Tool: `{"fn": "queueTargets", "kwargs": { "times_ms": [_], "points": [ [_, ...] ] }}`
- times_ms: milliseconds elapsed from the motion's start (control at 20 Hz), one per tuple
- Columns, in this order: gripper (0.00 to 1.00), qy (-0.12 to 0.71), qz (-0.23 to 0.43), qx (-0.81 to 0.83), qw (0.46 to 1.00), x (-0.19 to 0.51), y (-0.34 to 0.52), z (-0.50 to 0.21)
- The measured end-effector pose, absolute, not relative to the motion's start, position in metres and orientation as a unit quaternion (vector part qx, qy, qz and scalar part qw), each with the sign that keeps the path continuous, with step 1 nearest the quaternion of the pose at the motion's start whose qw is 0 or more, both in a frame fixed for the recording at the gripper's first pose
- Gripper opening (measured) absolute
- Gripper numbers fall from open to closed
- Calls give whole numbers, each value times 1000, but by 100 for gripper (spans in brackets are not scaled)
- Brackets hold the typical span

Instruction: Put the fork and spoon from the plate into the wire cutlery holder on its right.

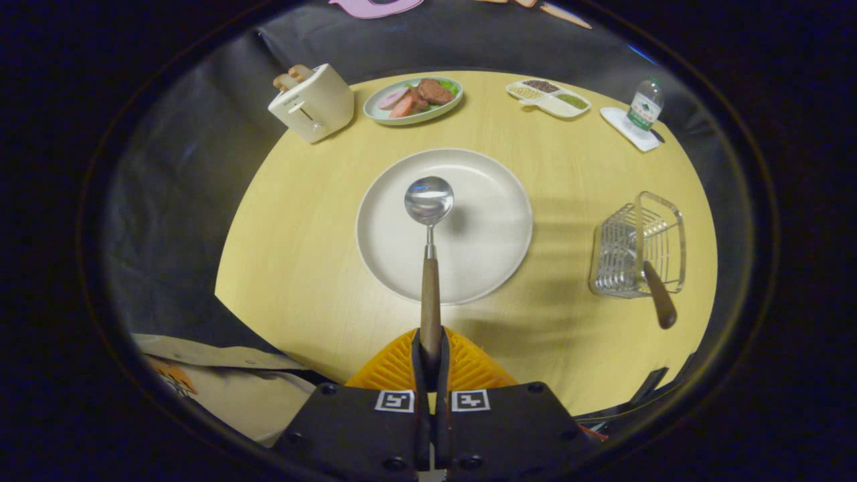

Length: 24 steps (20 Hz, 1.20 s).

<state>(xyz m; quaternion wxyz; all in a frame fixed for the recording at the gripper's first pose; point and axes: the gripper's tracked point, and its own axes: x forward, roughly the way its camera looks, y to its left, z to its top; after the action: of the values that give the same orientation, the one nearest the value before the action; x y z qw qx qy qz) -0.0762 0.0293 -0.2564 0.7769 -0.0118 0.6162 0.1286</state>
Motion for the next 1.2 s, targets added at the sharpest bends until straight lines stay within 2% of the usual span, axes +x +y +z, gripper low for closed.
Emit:
{"fn": "queueTargets", "kwargs": {
  "times_ms": [750, 1200],
  "points": [
    [6, 582, 31, 17, 813, -61, -81, -195],
    [6, 614, -17, 19, 789, -62, -153, -221]
  ]
}}
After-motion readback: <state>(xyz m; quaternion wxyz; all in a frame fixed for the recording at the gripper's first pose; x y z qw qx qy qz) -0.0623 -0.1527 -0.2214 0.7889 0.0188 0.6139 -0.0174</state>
